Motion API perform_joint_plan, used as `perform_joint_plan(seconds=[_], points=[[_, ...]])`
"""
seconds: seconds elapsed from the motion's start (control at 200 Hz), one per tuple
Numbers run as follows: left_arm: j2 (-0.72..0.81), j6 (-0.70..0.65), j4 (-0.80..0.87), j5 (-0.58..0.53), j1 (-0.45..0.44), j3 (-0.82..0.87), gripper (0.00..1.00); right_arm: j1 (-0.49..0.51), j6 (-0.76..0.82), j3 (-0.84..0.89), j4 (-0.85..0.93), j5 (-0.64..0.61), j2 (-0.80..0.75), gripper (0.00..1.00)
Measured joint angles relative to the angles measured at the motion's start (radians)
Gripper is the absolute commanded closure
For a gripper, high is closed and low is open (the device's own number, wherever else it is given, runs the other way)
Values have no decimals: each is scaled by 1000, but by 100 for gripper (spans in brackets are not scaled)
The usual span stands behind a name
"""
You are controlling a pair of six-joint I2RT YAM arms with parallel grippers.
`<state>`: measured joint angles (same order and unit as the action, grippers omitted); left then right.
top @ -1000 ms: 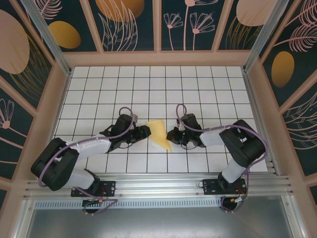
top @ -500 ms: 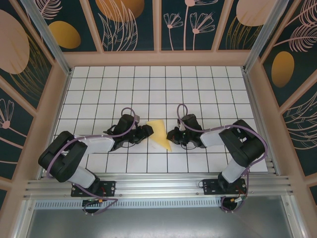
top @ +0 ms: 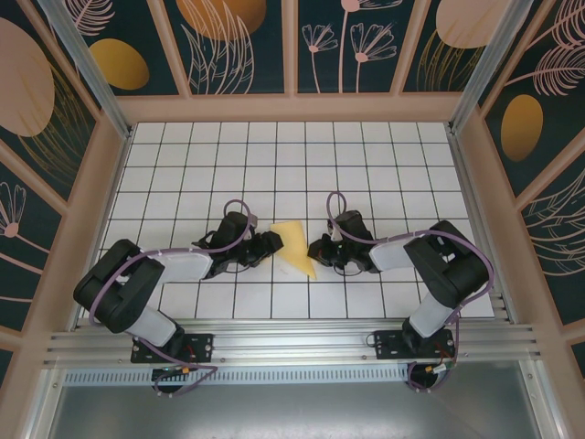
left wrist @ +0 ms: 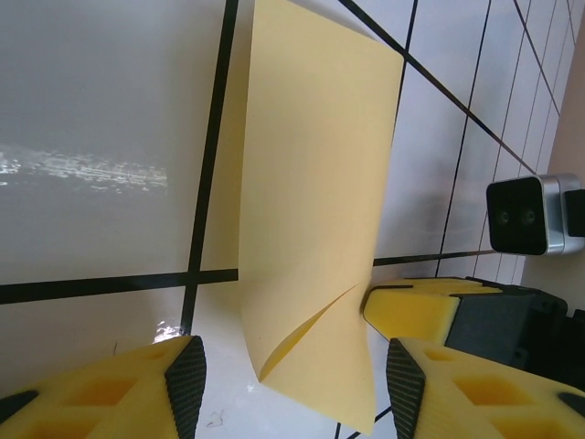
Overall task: Fold a paper plane with a square sheet of paper (pick it up from the middle)
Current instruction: Fold the wing for the fifth time at the center of the table.
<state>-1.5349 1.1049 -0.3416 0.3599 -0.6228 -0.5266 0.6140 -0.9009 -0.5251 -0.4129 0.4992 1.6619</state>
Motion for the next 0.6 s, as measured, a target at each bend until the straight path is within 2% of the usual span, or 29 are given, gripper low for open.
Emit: perform_joint_plan(seconds=[0.6], points=[[-41,53,-84,36,0,1,44,-2,-24,-2,0,2,3,90]])
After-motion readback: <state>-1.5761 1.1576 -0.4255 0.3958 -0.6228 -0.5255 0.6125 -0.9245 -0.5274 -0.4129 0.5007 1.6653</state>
